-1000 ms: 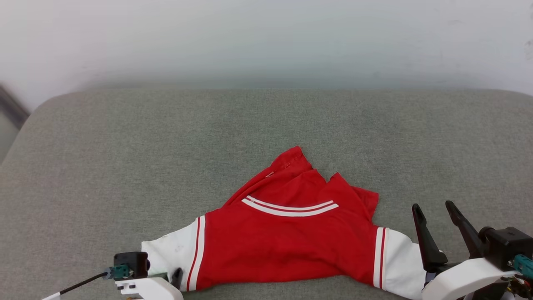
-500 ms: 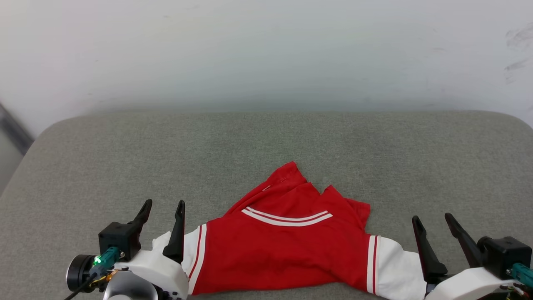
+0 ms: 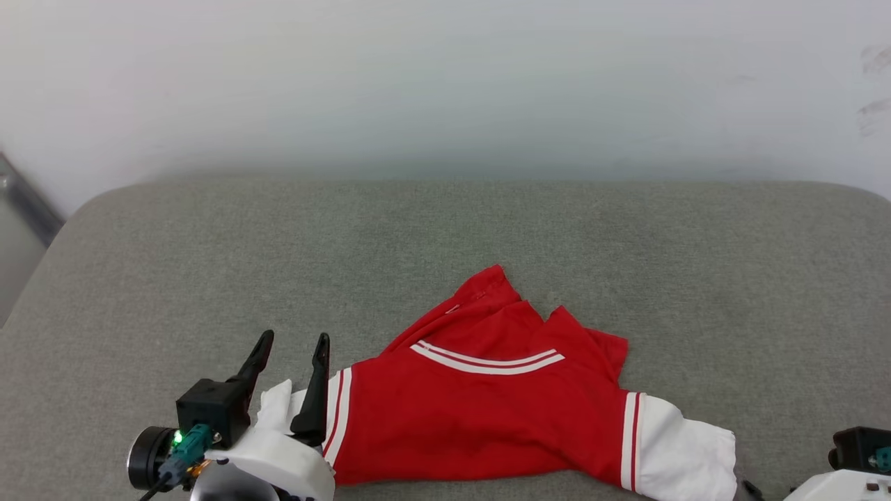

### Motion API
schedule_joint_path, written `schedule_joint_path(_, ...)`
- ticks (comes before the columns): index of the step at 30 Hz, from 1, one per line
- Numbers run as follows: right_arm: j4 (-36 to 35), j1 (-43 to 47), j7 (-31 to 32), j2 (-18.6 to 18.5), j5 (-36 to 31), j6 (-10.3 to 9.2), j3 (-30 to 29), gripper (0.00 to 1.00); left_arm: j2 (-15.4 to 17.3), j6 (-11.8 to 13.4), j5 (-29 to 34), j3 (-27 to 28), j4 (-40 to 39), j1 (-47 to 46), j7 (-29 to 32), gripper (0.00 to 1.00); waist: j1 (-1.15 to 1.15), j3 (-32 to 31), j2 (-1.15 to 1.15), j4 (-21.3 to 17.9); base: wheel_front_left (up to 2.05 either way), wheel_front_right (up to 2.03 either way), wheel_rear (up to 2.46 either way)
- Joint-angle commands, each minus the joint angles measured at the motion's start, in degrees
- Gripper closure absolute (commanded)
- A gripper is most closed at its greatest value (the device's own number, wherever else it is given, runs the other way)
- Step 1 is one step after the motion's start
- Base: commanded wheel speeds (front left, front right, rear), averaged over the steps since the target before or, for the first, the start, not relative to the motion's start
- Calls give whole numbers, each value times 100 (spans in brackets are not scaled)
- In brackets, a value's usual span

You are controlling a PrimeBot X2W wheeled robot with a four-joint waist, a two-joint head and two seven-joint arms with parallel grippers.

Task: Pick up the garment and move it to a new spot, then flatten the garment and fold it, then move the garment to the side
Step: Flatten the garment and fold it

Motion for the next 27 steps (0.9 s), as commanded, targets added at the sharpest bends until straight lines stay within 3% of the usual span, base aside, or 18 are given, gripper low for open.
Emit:
schedule_joint_path(1, -1, -87, 91, -73, 61, -4, -17, 0, 22, -28, 2, -1, 5, 14, -18, 0, 0, 71, 0, 69, 0, 0, 0)
schedule_joint_path(5, -14, -345, 719, -219, 245, -3, 48, 0, 8, -88, -2, 19, -19, -124, -114, 0, 0, 383, 0, 173, 0, 0, 0)
schedule_joint_path(17, 842, -1122, 1380, -370, 322, -6, 391, 0, -56, -240, 47, 69, 91, -553, -302, 0, 0, 1132, 0, 363, 0, 0, 0)
schedule_joint_path(19, 974, -1125, 1491, -295, 349, -5, 417, 91, -52, -257, 32, 89, 139, -583, -321, 0, 0, 1155, 0, 371, 0, 0, 0)
schedule_joint_path(20, 1003, -1131, 1531, -272, 366, -5, 426, 100, -48, -259, 23, 104, 160, -595, -327, 0, 0, 1160, 0, 369, 0, 0, 0)
schedule_joint_path(27, 723, -1249, 1292, -457, 432, -3, 370, 100, 188, -334, -176, 241, 337, -498, -165, 0, 0, 911, 0, 261, 0, 0, 0)
